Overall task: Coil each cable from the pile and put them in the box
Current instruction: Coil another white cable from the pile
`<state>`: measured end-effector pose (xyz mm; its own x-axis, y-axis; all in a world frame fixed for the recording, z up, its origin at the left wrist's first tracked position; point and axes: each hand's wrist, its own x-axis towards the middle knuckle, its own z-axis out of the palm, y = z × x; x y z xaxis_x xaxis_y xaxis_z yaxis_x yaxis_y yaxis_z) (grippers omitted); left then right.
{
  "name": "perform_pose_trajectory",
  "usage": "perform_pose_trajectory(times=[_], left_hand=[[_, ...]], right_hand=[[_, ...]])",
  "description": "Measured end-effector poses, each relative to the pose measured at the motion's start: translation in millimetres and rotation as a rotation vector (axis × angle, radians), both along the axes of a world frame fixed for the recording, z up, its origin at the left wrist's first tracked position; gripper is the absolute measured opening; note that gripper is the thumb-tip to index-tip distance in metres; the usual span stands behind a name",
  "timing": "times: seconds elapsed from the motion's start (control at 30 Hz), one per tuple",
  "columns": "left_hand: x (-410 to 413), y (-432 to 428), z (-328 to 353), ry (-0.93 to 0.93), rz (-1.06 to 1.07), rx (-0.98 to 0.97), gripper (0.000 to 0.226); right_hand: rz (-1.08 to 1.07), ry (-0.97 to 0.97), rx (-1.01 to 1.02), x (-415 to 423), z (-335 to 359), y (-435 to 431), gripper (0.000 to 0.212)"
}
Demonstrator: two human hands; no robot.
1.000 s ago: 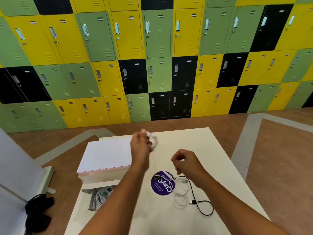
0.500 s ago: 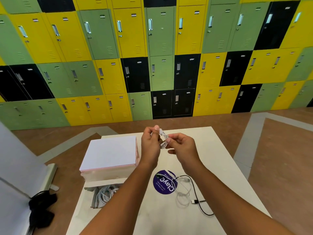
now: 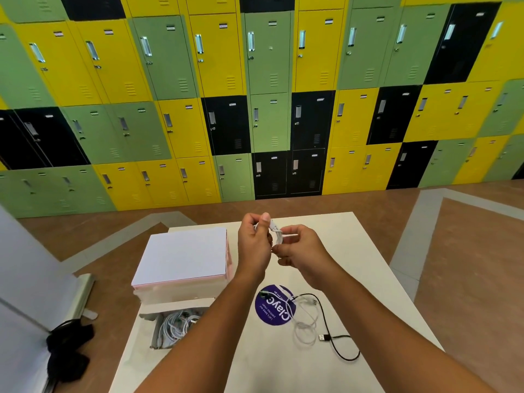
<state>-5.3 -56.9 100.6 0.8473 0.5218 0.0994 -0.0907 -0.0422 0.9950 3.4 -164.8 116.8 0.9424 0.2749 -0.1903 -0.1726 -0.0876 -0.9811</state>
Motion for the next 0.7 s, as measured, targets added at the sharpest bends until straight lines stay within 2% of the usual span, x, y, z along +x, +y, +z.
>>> perform_pose_trajectory(times=[0.13,0.27,0.37,0.5,0.6,0.7], left_hand=[[-1,2,-5,0.017,0.047,-0.018,0.023],[3,10,-3,0.076,0.096,-0.122,0.023],[1,13,-2,0.104,0.037,-0.215,0.025],[-4,19,1,0.086,-0.116,-0.307,0.022],[-6,22,4,0.115,-0.196,-0.304,0.016],[-8,19,4,0.119,-0.216,-0.169,0.018]], right_hand=[[0.054,-0.041,-0.208,-3,2,1,0.028],[0.151,-0.089,-0.209,-10,4,-2,0.02],[0.162,-0.128,-0.221,-10,0,-8,0.022],[0.067,-0.19,-0.25,-5,-2,-15,0.023],[0.03,-0.228,-0.269,0,-3,-17,0.024],[0.005,-0.252,-0.261,0,-5,-17,0.02]])
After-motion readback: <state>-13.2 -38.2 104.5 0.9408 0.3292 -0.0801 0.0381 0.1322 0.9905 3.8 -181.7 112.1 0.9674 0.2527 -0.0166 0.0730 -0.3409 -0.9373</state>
